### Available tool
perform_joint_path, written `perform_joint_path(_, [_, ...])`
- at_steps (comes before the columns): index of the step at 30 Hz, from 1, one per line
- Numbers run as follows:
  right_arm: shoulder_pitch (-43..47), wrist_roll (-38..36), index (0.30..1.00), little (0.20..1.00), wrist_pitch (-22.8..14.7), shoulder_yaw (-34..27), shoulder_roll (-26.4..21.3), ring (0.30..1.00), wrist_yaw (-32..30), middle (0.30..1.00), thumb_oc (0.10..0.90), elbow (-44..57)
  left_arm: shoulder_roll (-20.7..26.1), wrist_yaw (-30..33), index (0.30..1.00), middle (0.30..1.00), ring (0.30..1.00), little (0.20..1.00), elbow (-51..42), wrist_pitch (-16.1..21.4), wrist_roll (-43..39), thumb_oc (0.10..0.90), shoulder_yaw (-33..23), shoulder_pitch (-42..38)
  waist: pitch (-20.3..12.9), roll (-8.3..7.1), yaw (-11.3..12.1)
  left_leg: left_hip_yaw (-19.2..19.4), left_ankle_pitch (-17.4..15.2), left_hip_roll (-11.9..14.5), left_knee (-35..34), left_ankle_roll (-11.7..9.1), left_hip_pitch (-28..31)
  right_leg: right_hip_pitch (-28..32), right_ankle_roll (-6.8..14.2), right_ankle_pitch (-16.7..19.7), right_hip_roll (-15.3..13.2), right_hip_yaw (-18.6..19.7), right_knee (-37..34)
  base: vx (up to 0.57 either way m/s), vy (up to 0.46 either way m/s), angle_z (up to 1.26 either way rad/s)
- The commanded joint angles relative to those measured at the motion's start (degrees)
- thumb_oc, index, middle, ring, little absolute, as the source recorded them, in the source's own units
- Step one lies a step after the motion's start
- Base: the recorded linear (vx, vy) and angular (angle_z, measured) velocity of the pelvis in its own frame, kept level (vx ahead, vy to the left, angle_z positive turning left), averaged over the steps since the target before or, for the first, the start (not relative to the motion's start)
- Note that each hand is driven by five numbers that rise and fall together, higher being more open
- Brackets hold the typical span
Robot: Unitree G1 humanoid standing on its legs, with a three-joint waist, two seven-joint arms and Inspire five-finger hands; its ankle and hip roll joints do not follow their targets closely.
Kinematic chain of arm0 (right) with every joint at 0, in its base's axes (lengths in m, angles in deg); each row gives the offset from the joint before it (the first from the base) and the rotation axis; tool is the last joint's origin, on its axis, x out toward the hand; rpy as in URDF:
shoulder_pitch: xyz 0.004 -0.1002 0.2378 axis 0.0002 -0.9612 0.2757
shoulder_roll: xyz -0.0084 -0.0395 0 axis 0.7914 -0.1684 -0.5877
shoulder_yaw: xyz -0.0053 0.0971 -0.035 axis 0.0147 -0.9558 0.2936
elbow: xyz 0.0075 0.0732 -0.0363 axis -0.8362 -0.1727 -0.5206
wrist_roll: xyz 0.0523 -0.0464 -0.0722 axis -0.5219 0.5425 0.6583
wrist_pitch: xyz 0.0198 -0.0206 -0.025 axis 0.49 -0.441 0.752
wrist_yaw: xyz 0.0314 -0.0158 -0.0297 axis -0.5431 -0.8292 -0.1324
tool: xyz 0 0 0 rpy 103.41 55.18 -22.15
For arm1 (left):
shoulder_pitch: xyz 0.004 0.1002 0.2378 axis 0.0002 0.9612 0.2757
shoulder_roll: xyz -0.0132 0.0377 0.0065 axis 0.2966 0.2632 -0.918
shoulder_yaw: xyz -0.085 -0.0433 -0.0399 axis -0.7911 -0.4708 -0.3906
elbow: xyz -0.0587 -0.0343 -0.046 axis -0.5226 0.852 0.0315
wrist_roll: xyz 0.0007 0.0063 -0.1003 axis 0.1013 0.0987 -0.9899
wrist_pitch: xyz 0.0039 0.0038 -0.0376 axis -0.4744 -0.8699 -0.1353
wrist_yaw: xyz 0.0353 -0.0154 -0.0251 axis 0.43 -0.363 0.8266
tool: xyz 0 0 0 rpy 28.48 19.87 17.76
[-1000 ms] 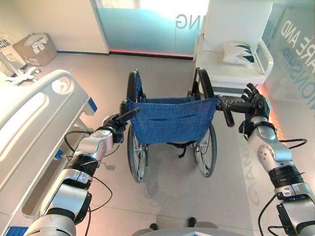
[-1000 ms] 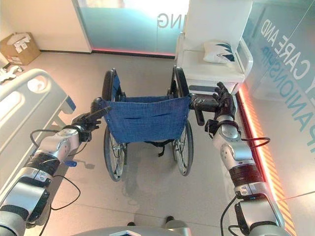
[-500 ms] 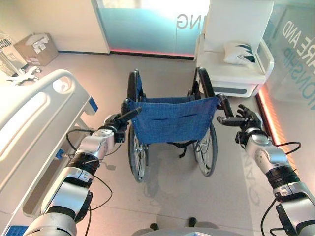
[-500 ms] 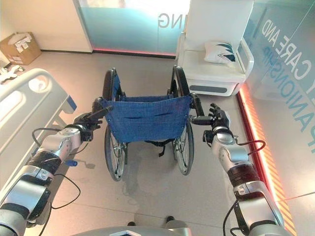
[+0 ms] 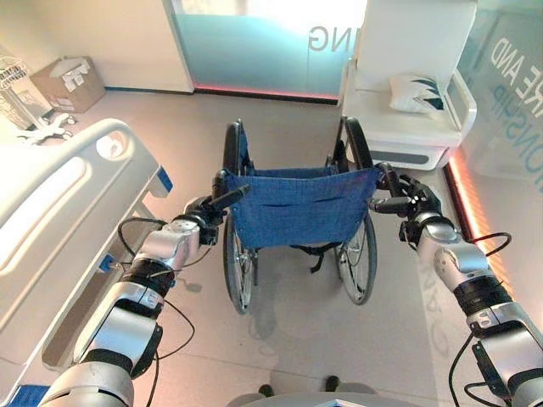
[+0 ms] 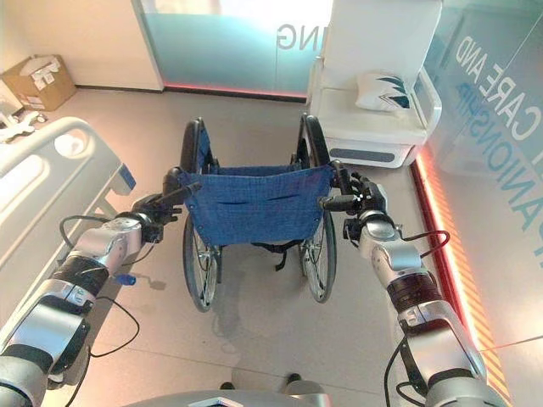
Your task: Push the wheelchair next to the bed
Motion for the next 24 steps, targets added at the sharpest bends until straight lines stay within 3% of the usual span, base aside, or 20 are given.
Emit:
perform_joint_path(1, [12.12, -2.44, 0.9, 0.9, -4.88, 0.9, -0.42, 0.9, -0.5, 0.9, 0.8, -0.95, -2.07, -0.98, 0.9, 0.9, 0.9, 0.9, 4.91, 1.8, 3.27, 0.8, 4.93, -9.98, -3.19, -0.4, 0.58, 1.05, -1.96, -2.55, 0.19, -0.3, -1.58, -1.85, 0.74, 1.11, 1.01, -2.99, 1.91, 0.04, 0.009, 0.0])
perform_joint_path(5, [13.6, -2.46, 0.9, 0.9, -4.42, 1.17, -0.6, 0.9, -1.09, 0.9, 0.8, -1.51, -1.62, -0.62, 0.9, 0.9, 0.9, 0.9, 5.28, 1.25, 2.9, 0.8, 5.55, -10.83, -3.16, -0.32, 0.71, 0.94, -1.99, -2.61, 0.21, -0.32, -1.54, -1.92, 0.8, 1.07, 0.88, -2.99, 2.15, 0.02, 0.007, 0.0])
perform_joint_path(11, [16.32, -3.05, 0.9, 0.9, 0.48, 2.09, -1.81, 0.9, -0.47, 0.9, 0.8, -3.3, -0.91, -0.05, 0.9, 0.9, 0.9, 0.9, 5.12, 0.0, 2.42, 0.8, 5.92, -12.38, -3.26, -0.31, 0.97, 0.77, -2.16, -2.76, 0.34, -0.21, -1.37, -1.97, 0.83, 0.97, 0.62, -3.1, 2.64, 0.04, 0.012, 0.0])
perform_joint_path(17, [19.29, -4.14, 0.9, 0.9, 4.26, 4.04, -3.02, 0.9, 3.24, 0.9, 0.8, -8.23, -0.77, 0.25, 0.9, 0.9, 0.9, 0.9, 5.85, -0.06, 1.35, 0.8, 6.38, -13.63, -3.43, -0.56, 1.38, 0.85, -2.25, -2.84, 0.5, -0.09, -1.31, -1.96, 0.83, 0.87, 0.41, -3.41, 2.96, 0.03, 0.008, 0.0])
perform_joint_path(24, [21.98, -2.66, 0.9, 0.9, 5.28, 5.17, -3.36, 0.9, 8.43, 0.9, 0.8, -14.4, -1.46, -1.01, 0.9, 0.9, 0.9, 0.9, 8.18, 1.13, 2.4, 0.8, 6.62, -14.0, -3.57, -0.96, 2.14, 0.39, -2.37, -3.1, 0.83, 0.21, -1.07, -1.59, 0.78, 0.63, 0.29, -3.72, 3.33, 0.05, 0.002, 0.0])
